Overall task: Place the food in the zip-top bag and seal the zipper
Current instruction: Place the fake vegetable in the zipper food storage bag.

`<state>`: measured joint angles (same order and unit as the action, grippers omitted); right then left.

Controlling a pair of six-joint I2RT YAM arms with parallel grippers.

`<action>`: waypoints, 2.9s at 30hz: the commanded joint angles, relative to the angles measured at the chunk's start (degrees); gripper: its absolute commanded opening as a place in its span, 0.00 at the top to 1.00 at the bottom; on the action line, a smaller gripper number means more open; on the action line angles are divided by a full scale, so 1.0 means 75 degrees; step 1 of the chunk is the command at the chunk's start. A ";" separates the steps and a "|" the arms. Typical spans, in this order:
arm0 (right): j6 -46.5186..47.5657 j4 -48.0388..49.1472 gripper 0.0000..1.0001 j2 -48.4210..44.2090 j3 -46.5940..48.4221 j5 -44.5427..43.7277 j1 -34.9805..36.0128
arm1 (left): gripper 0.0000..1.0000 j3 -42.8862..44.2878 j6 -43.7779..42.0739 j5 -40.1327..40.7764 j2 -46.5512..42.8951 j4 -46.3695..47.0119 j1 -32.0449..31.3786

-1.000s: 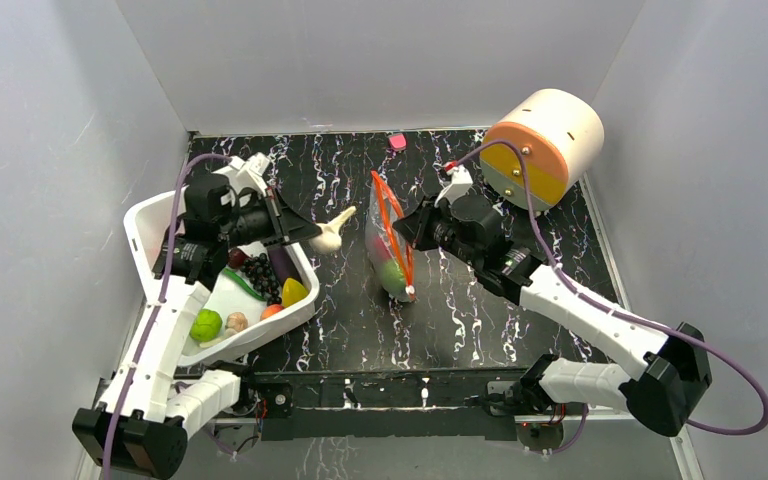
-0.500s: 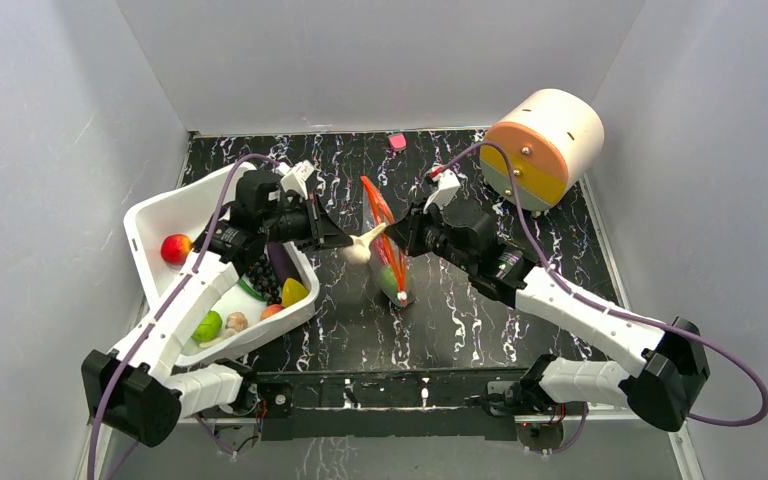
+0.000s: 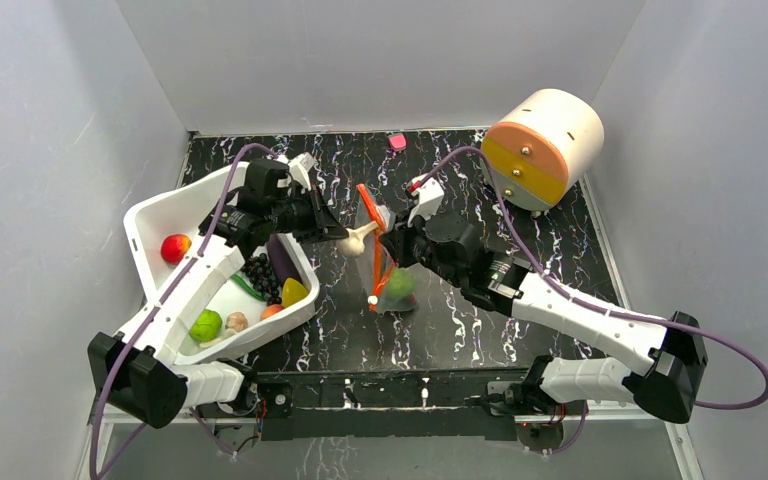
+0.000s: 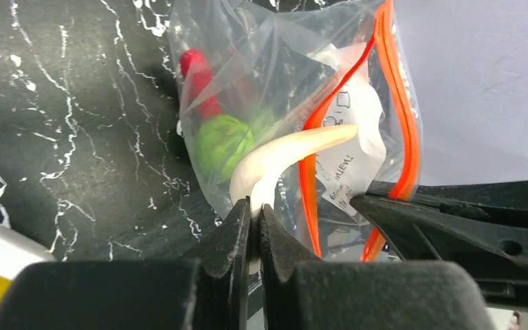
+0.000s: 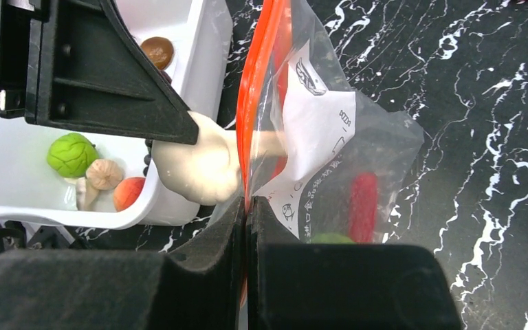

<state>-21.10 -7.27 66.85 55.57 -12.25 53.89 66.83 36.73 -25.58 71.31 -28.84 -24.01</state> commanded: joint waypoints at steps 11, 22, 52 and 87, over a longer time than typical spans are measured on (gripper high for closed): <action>0.0389 0.0120 1.00 0.0436 0.0758 -0.0885 0.0549 | 1.00 0.0712 -0.0162 0.0551 0.0200 -0.0643 -0.0227; 0.0032 0.0444 1.00 0.0966 0.0914 -0.0771 0.0783 | 1.00 -0.0132 0.0921 -0.0839 -0.0084 0.1300 -0.0343; -0.1245 0.1965 1.00 0.0273 -0.0361 -0.0444 0.0784 | 1.00 -0.2716 0.1199 -0.1785 -0.0987 0.4202 -0.0843; -0.0482 -0.0465 1.00 -0.1159 -0.0175 -0.2456 0.0783 | 0.37 -0.0007 -0.1018 0.2548 -0.2070 -0.0838 -0.0852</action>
<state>-26.92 -9.82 60.82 51.66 -25.54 59.53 63.94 33.78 -19.90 56.73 -25.43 -30.15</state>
